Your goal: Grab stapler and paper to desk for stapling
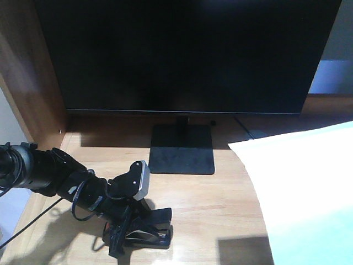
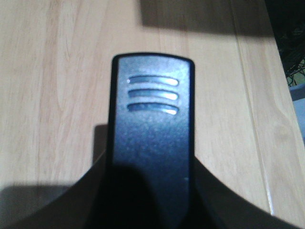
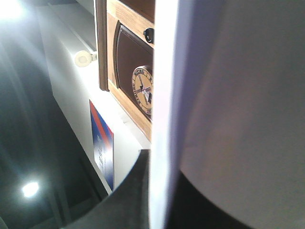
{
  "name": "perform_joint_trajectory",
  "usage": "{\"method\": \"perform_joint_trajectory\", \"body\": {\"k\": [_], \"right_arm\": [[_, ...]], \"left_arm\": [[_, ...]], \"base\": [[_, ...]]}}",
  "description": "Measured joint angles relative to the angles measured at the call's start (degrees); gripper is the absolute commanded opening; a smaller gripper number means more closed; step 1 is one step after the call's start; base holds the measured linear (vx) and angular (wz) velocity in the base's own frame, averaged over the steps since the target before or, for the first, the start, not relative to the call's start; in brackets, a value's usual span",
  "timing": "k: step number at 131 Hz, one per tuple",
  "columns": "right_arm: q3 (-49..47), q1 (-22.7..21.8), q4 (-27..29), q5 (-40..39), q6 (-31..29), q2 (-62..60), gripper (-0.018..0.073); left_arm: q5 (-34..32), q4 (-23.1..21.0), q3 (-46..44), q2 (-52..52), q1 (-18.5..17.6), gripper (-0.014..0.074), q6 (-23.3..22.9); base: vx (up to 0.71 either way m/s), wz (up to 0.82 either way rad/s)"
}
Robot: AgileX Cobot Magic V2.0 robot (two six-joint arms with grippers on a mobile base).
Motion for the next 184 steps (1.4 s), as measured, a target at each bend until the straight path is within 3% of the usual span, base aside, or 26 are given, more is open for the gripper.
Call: {"method": "perform_joint_trajectory", "body": {"k": [28,43,49,62,90,118,184], "right_arm": [[0.0,0.0,0.0,0.0,0.0,0.0,-0.0006],[0.0,0.0,0.0,0.0,0.0,0.0,-0.0006],[0.0,0.0,0.0,0.0,0.0,0.0,-0.0006],[0.0,0.0,0.0,0.0,0.0,0.0,-0.0006],[0.0,0.0,0.0,0.0,0.0,0.0,-0.0006],[0.0,0.0,0.0,0.0,0.0,0.0,-0.0006],[0.0,0.0,0.0,0.0,0.0,0.0,-0.0006]], "left_arm": [[0.62,-0.4,0.0,0.0,0.0,0.0529,-0.26],[0.62,-0.41,0.0,0.0,0.0,0.0687,-3.18],[0.56,-0.48,0.0,0.0,0.0,0.0736,-4.78],[0.56,-0.51,0.0,0.0,0.0,0.0731,-6.8],[0.56,-0.42,0.0,-2.28,0.0,0.0674,-7.65],[0.56,0.32,0.0,-7.53,0.0,0.0552,-7.76],[1.43,0.74,0.0,-15.2,0.0,0.0113,-13.6]], "base": [[0.0,0.0],[0.0,0.0],[0.0,0.0],[0.0,0.0],[0.0,0.0],[0.0,0.0],[0.0,0.0]]}}
